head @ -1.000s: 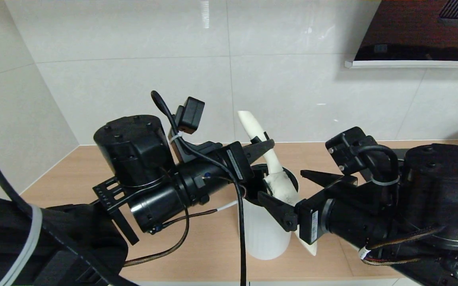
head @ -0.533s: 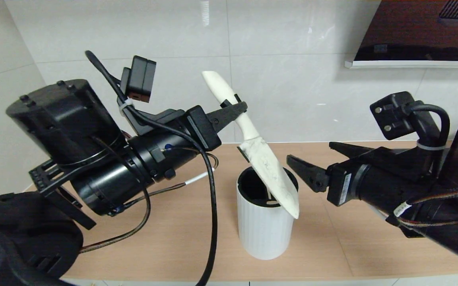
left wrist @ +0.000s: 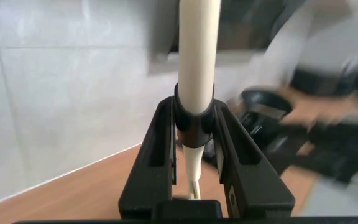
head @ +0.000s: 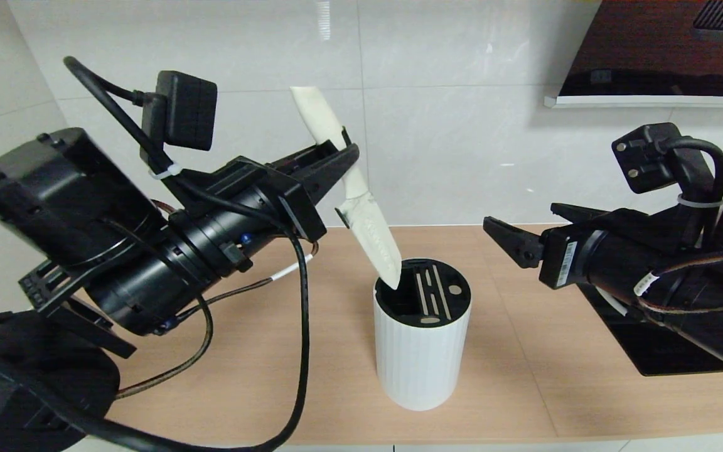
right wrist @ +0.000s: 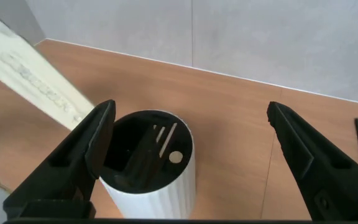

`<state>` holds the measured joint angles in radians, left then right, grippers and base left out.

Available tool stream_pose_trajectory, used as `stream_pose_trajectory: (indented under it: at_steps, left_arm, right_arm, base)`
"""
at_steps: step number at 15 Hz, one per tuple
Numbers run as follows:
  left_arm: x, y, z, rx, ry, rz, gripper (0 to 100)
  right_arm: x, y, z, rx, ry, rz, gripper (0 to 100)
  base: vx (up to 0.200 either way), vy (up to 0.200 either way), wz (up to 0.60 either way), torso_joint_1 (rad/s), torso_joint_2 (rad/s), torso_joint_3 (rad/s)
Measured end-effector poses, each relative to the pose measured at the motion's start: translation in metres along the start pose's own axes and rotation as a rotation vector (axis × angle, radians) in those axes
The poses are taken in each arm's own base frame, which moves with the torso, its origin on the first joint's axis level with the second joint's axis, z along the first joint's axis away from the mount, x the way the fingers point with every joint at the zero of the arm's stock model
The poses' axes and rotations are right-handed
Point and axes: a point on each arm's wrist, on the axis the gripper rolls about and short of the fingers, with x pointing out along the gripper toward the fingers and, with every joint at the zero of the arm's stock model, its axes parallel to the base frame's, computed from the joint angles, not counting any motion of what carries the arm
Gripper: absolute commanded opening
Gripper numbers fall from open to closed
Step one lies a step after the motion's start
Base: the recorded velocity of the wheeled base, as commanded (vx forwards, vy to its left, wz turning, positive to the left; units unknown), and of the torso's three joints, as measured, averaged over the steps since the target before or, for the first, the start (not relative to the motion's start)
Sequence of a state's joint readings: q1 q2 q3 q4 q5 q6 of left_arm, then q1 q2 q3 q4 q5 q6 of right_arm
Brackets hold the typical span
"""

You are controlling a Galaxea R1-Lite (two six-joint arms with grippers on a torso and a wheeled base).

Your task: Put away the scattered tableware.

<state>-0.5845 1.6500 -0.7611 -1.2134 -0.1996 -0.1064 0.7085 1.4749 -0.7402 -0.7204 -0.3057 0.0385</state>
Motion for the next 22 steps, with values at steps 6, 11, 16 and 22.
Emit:
stream_pose_trajectory:
  at_steps: [6, 11, 16, 22]
  left_arm:
    - [-0.001, -0.009, -0.021, 0.031, 0.062, -0.031, 0]
    - [0.010, -0.014, -0.037, 0.032, 0.023, -0.057, 0]
    - [0.013, -0.016, -0.051, 0.030, 0.061, -0.062, 0]
    - [0.013, -0.015, -0.068, 0.029, 0.113, -0.061, 0]
  right_arm:
    - [0.004, -0.001, -0.003, -0.004, 0.012, -0.010, 100]
    - [0.004, -0.001, -0.004, -0.006, 0.017, -0.011, 100]
    - [0.005, -0.001, -0.005, -0.006, 0.018, -0.011, 100]
    - [0.006, -0.001, -0.006, -0.008, 0.024, -0.011, 100]
  base:
    - [0.000, 0.000, 0.00, 0.000, 0.00, 0.000]
    - [0.000, 0.000, 0.00, 0.000, 0.00, 0.000]
    - [0.000, 0.000, 0.00, 0.000, 0.00, 0.000]
    - [0.000, 0.000, 0.00, 0.000, 0.00, 0.000]
